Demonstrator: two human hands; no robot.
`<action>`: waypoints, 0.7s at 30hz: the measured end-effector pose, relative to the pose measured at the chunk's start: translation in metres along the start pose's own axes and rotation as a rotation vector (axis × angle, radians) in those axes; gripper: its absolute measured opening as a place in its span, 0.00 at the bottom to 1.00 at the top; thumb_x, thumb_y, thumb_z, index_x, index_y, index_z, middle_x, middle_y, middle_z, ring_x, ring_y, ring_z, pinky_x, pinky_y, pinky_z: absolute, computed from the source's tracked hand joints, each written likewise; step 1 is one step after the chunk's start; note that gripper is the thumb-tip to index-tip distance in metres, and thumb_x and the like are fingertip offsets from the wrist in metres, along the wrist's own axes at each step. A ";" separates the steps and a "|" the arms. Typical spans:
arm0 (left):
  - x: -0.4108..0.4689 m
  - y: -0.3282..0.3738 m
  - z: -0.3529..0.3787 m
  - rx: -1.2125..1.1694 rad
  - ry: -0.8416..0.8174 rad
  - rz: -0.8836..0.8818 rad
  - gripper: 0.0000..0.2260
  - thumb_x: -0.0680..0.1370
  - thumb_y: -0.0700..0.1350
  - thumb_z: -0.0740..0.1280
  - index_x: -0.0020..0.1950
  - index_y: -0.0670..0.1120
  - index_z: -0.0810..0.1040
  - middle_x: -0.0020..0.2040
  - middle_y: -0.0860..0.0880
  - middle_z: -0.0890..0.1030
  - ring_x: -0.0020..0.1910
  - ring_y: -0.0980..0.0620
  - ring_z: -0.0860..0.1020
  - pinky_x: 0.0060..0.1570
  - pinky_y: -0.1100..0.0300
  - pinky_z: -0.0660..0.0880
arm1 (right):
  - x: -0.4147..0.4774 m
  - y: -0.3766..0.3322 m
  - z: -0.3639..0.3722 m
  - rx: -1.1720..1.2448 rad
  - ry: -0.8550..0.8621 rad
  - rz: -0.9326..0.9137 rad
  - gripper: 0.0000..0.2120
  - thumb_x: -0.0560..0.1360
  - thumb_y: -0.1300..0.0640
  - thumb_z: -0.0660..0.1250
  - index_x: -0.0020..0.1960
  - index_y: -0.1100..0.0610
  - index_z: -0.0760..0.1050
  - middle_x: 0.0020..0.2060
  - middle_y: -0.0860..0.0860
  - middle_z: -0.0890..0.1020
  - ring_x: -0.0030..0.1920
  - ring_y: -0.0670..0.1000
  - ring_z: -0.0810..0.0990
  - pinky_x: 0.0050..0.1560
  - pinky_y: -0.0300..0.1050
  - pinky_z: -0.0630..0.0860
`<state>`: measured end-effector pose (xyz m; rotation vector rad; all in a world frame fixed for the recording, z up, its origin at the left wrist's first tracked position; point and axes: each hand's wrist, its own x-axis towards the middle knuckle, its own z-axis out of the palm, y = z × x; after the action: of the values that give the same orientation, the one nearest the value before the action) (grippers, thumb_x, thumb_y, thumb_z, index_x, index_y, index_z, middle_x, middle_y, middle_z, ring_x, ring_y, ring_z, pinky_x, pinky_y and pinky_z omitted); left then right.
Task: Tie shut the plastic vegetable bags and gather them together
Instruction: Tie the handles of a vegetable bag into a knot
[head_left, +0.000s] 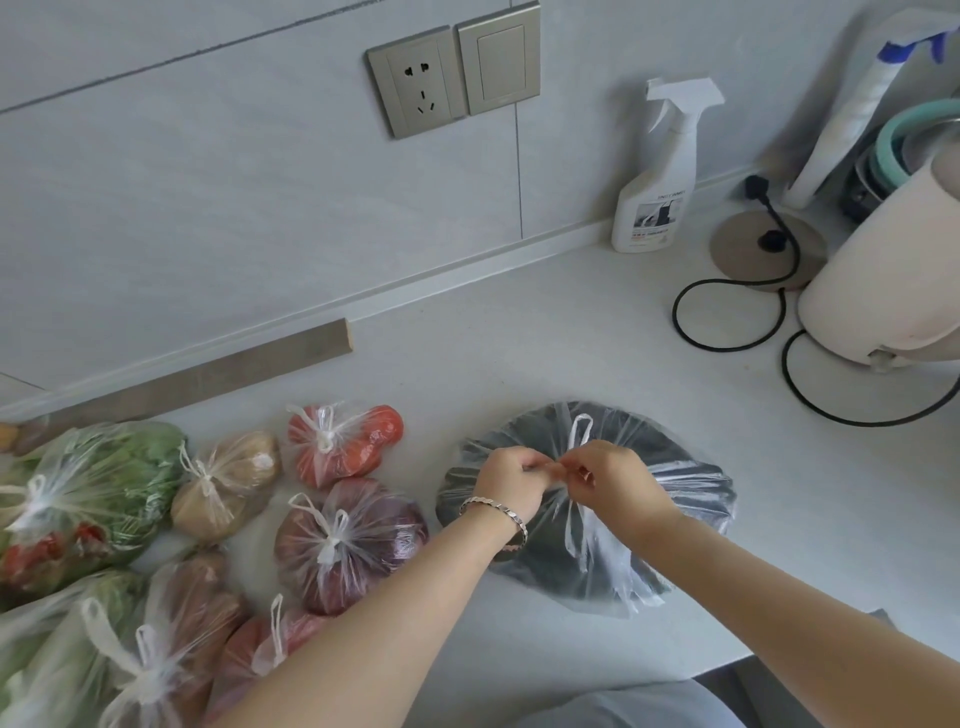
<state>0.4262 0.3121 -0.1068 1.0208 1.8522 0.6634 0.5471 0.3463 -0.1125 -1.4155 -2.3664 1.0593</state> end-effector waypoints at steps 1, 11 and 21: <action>0.000 0.002 0.001 0.000 0.008 0.006 0.08 0.72 0.44 0.69 0.45 0.39 0.82 0.37 0.47 0.79 0.39 0.50 0.75 0.39 0.62 0.71 | 0.000 0.000 -0.003 0.066 0.025 0.042 0.07 0.74 0.61 0.66 0.49 0.63 0.79 0.42 0.56 0.82 0.41 0.52 0.77 0.43 0.37 0.73; -0.004 0.000 0.005 0.185 0.120 0.308 0.08 0.75 0.41 0.65 0.44 0.38 0.82 0.41 0.47 0.73 0.41 0.52 0.71 0.40 0.67 0.65 | 0.009 -0.010 -0.036 0.308 -0.253 0.298 0.03 0.72 0.61 0.68 0.40 0.55 0.77 0.33 0.48 0.78 0.27 0.44 0.68 0.25 0.29 0.66; 0.000 -0.006 0.009 0.055 -0.011 0.064 0.10 0.77 0.42 0.63 0.51 0.39 0.81 0.41 0.43 0.80 0.36 0.53 0.72 0.37 0.63 0.67 | 0.001 0.007 -0.032 0.478 -0.295 0.260 0.17 0.69 0.70 0.67 0.37 0.47 0.82 0.41 0.45 0.85 0.43 0.52 0.82 0.49 0.40 0.78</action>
<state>0.4318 0.3095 -0.1157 1.1207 1.8434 0.6464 0.5668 0.3647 -0.0938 -1.4785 -1.9254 1.8662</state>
